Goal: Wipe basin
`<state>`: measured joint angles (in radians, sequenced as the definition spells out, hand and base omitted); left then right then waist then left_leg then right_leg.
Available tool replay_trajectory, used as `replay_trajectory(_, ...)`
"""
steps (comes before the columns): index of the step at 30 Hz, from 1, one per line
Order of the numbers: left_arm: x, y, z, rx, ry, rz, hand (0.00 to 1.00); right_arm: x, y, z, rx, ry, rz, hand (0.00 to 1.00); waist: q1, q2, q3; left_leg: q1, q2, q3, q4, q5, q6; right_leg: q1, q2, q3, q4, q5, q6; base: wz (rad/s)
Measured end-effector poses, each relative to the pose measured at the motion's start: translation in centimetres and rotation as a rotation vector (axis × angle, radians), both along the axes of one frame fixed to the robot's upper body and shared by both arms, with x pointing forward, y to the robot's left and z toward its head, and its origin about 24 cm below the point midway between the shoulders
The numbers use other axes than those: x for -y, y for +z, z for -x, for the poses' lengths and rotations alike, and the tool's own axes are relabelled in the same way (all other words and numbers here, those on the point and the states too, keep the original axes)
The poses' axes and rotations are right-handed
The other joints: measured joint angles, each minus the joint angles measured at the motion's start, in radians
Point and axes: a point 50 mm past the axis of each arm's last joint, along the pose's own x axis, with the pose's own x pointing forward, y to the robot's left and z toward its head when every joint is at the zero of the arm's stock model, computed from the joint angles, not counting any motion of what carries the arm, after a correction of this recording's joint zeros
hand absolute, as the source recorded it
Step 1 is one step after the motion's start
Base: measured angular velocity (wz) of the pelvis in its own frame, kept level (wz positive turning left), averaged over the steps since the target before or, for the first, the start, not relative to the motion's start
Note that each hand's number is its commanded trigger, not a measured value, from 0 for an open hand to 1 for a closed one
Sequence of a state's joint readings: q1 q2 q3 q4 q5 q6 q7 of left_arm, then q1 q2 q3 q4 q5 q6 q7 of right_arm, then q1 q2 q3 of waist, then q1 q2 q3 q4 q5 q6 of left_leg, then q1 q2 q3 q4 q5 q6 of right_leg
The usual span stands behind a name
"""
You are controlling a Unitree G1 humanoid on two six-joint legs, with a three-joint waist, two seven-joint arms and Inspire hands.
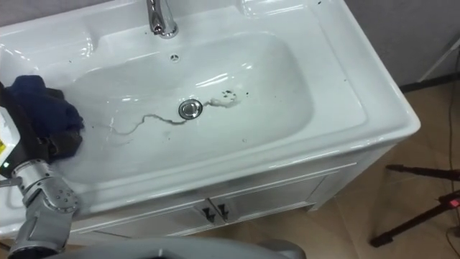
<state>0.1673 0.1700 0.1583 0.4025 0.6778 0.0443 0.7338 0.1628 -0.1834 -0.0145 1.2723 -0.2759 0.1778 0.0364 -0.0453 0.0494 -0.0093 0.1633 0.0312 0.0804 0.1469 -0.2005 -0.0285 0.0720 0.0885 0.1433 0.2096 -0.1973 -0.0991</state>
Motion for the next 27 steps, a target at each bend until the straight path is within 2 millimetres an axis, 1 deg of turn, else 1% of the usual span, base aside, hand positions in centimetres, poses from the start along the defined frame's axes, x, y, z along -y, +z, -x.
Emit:
replay_trajectory(7,-0.2,-0.5,0.2,-0.021,0.014,0.005,0.00,0.1,0.0,-0.2,-0.008,-0.003,0.016,0.00,0.006,-0.001,-0.0011,0.007,0.001,0.000,0.000,0.000,0.000,-0.002,0.002,0.009,0.013,-0.001,-0.001,-0.04)
replay_trajectory(10,-0.3,-0.4,0.2,-0.018,0.019,0.006,0.00,0.2,0.1,-0.4,0.002,-0.001,0.026,0.00,0.007,-0.004,-0.0060,0.007,0.001,0.000,0.000,0.000,0.000,-0.002,0.002,0.009,0.013,-0.001,0.000,0.00)
replay_trajectory(12,-0.3,-0.5,0.3,-0.019,0.027,0.014,0.00,0.2,0.1,-0.5,0.006,-0.004,0.034,0.00,0.013,-0.005,-0.0131,0.010,0.001,0.000,0.000,0.000,0.000,-0.001,0.002,0.010,0.014,-0.001,0.000,-0.04)
replay_trajectory(14,-0.4,-0.5,0.3,-0.019,0.030,0.016,0.00,0.3,0.1,-0.7,0.014,-0.002,0.044,0.00,0.021,-0.005,-0.0136,0.013,0.002,0.000,0.000,0.000,0.000,-0.001,0.004,0.017,0.015,-0.001,-0.001,-0.09)
replay_trajectory(18,-0.4,-0.6,0.4,-0.019,0.036,0.025,0.00,0.4,0.2,-1.0,0.030,0.003,0.062,0.00,0.022,-0.005,-0.0136,0.014,0.003,0.003,0.000,0.000,0.000,0.000,0.004,0.018,0.014,-0.001,-0.001,-0.02)
replay_trajectory(21,-0.6,-0.9,0.6,-0.021,0.063,0.071,0.00,0.4,0.2,-1.3,0.042,0.006,0.067,0.00,0.023,-0.001,-0.0147,0.019,0.003,0.009,-0.002,0.000,0.000,0.004,0.004,0.018,0.013,-0.001,-0.002,0.00)
replay_trajectory(27,-1.0,-1.2,0.9,-0.039,0.084,0.131,0.00,0.7,0.3,-1.7,0.038,-0.008,0.071,0.00,0.027,-0.002,-0.0151,0.027,0.005,0.009,-0.003,0.000,0.000,0.011,0.007,0.022,0.013,-0.003,-0.004,-0.02)
